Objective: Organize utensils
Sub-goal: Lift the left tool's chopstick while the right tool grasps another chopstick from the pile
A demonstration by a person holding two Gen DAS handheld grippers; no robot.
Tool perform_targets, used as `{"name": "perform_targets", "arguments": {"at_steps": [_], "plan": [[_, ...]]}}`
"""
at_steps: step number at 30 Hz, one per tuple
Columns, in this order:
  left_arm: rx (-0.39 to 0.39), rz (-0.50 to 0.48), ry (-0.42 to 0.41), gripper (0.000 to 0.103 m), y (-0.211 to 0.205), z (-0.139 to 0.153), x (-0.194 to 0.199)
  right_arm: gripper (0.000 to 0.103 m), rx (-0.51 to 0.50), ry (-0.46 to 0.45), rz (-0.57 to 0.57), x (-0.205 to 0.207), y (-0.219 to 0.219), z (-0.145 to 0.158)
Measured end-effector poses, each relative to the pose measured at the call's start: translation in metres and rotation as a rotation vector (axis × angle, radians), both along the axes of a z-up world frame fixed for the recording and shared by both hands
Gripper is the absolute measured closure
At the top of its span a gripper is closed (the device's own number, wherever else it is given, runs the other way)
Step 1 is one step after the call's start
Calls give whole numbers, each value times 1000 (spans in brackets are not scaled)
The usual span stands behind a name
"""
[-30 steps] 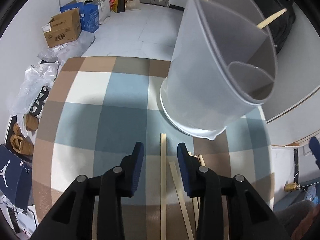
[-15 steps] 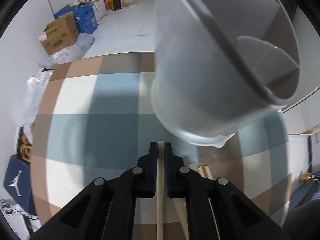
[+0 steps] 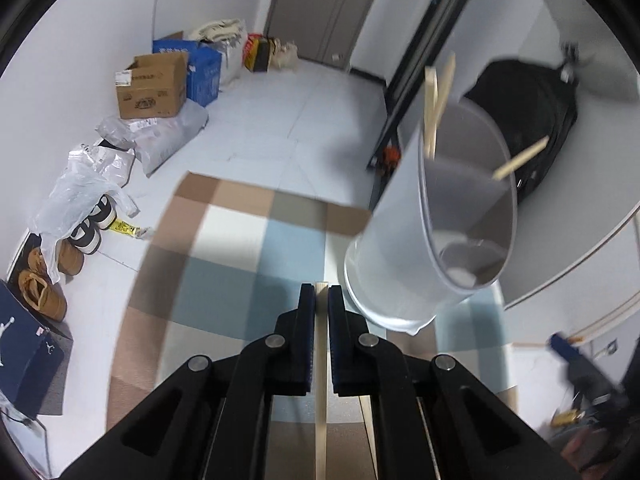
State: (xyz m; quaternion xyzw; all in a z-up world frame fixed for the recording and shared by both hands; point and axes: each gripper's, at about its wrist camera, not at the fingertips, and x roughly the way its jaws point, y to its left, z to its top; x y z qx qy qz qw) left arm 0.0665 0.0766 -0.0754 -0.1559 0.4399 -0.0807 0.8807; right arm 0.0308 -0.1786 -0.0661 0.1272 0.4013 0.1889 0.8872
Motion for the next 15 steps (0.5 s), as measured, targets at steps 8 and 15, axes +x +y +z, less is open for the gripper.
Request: {"name": "perform_targets", "arguments": {"at_steps": [8,15], "plan": [[-110,38,-94,101,17,16,-17,42,-121,81,147,-3,46,-21],[-157,35,-122,101,34,22,-31,50,-231,147,250,4,91,-39]]}}
